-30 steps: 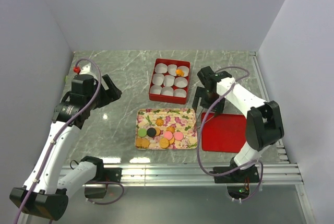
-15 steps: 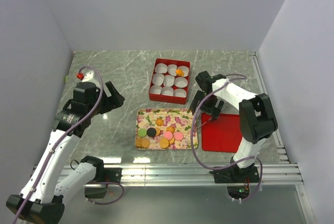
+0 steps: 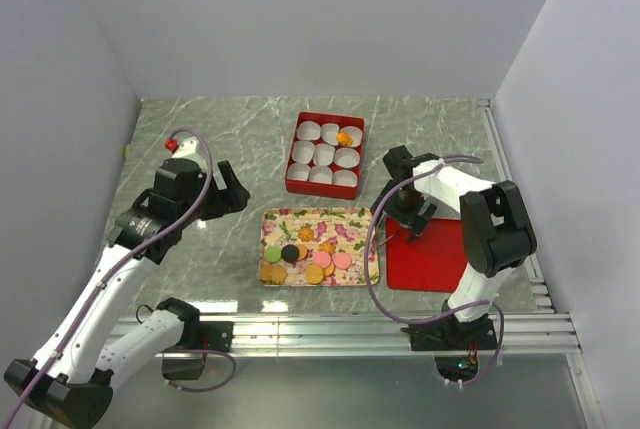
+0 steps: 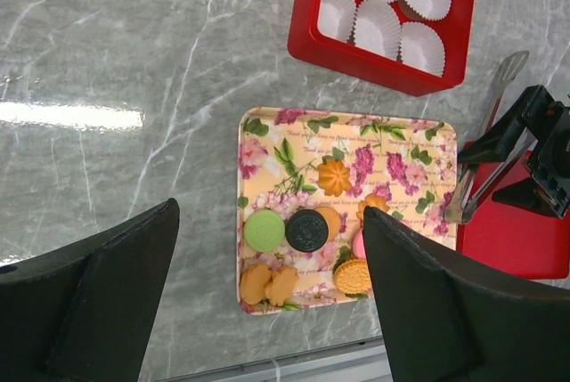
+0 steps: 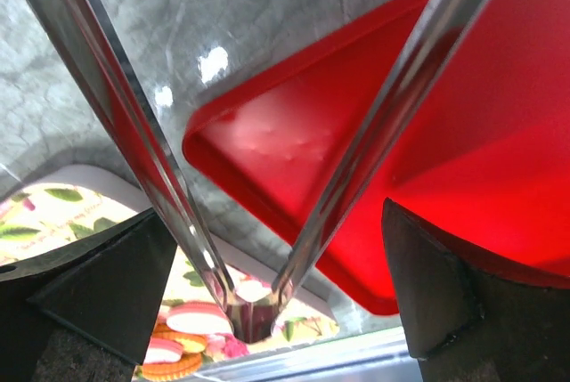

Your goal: Pack the cookies

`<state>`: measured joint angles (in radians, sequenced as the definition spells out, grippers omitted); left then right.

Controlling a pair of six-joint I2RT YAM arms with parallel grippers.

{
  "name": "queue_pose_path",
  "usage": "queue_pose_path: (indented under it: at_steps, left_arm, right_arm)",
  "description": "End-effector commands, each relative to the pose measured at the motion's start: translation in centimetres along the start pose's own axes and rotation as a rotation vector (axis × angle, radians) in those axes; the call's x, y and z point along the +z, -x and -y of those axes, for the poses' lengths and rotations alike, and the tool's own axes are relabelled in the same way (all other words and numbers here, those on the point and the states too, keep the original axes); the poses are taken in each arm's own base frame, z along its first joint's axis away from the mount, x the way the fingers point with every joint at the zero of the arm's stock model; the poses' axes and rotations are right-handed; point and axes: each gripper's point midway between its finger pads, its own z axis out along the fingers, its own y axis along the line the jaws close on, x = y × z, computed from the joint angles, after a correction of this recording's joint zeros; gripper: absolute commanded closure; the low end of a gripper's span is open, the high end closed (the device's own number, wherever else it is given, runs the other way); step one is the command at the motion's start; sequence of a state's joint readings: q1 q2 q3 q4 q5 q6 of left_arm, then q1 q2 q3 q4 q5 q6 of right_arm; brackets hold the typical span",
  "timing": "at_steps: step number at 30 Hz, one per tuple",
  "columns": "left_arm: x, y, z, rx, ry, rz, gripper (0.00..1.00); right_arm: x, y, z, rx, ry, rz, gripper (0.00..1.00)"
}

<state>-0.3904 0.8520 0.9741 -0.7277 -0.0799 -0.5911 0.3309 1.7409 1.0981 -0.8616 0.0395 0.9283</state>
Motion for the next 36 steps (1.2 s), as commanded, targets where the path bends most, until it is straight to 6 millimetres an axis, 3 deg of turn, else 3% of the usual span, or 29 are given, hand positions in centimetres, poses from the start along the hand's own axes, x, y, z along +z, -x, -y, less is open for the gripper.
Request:
queue_pose_path:
  at_steps: [1, 6, 9, 13, 20, 28, 31, 36]
  left_arm:
    - [0.1, 0.7, 0.8, 0.011, -0.023, 0.018, 0.10]
    - [0.1, 0.6, 1.2, 0.024, -0.032, 0.008, 0.11]
    - [0.1, 0.8, 1.3, 0.036, -0.026, 0.011, 0.11]
    - [-0.1, 1.2, 1.4, 0.046, -0.016, 0.017, 0.11]
    - [-0.4, 1.5, 1.1, 0.051, 0.000, 0.024, 0.11]
    - [-0.9, 2.7, 0.9, 0.055, 0.043, 0.040, 0.11]
    - [-0.9, 3.2, 1.0, 0.050, 0.051, 0.045, 0.11]
    - [-0.5, 3.4, 1.6, 0.024, 0.040, 0.043, 0.11]
  right_arm:
    - [-0.7, 1.8, -1.3, 0.062, 0.079, 0.072, 0.00]
    - [-0.1, 2.4, -1.0, 0.073, 0.062, 0.101, 0.00]
    - [0.6, 2.2, -0.9, 0.090, 0.070, 0.110, 0.06]
    - [1.1, 2.2, -0.6, 0.102, 0.079, 0.122, 0.23]
    - [0.6, 2.8, 0.1, 0.080, 0.055, 0.168, 0.43]
    - [-5.4, 5.1, -0.4, -0.008, 0.100, 0.278, 0.52]
    - [-8.2, 5.0, -0.5, -0.062, 0.146, 0.293, 0.53]
    - [-12.1, 3.0, -0.1, -0.181, 0.185, 0.308, 0.56]
